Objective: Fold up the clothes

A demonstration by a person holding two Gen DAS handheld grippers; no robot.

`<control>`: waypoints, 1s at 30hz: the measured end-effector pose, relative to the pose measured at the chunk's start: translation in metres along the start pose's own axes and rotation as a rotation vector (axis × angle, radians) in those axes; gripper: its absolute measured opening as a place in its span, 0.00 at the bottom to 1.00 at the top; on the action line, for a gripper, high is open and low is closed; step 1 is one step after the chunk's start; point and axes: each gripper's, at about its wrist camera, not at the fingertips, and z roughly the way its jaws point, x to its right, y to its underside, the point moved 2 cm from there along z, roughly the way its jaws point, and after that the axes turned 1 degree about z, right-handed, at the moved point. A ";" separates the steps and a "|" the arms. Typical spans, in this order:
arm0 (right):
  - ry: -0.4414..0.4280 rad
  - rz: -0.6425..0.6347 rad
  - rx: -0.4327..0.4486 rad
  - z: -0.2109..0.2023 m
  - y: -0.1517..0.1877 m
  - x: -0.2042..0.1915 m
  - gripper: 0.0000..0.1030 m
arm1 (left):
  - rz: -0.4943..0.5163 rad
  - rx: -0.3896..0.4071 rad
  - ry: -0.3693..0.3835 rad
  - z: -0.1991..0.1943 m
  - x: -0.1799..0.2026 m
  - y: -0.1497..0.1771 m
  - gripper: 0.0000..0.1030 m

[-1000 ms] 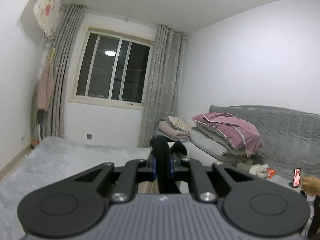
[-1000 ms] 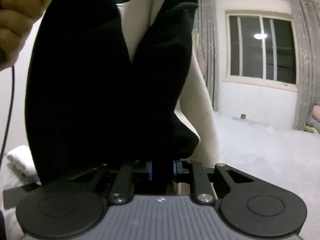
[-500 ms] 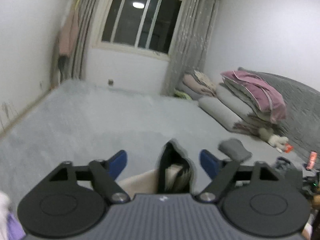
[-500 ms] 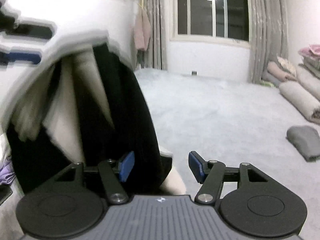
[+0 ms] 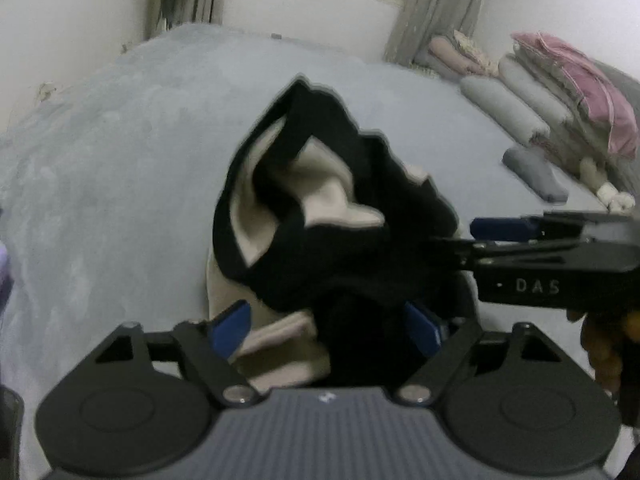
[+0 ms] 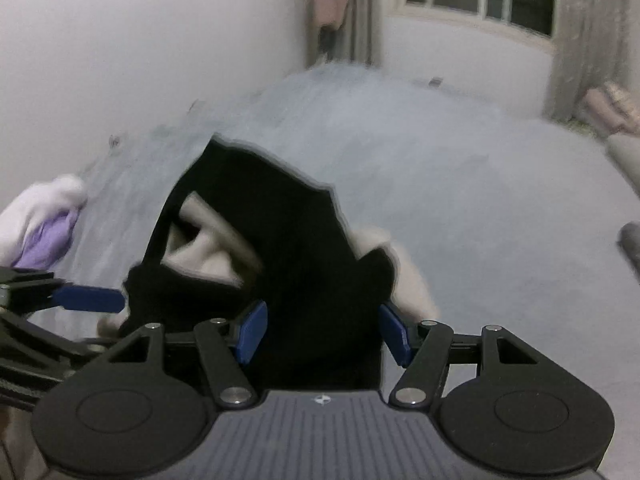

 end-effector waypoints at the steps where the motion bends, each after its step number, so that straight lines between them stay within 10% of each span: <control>1: -0.003 -0.009 -0.022 0.010 0.002 -0.002 0.60 | 0.004 0.000 0.004 0.002 0.001 0.002 0.69; 9: 0.022 -0.051 -0.106 0.039 0.011 -0.012 0.59 | 0.090 0.014 -0.022 0.004 0.018 0.007 0.46; 12: 0.027 -0.049 -0.122 0.049 0.014 -0.012 0.35 | 0.088 0.035 -0.015 -0.003 0.015 0.006 0.34; 16: 0.036 -0.058 -0.099 0.042 0.010 -0.016 0.19 | 0.100 0.055 -0.023 -0.008 0.013 0.005 0.30; 30: 0.036 -0.001 -0.035 0.025 -0.003 -0.013 0.14 | 0.120 0.070 -0.043 -0.015 0.009 0.006 0.25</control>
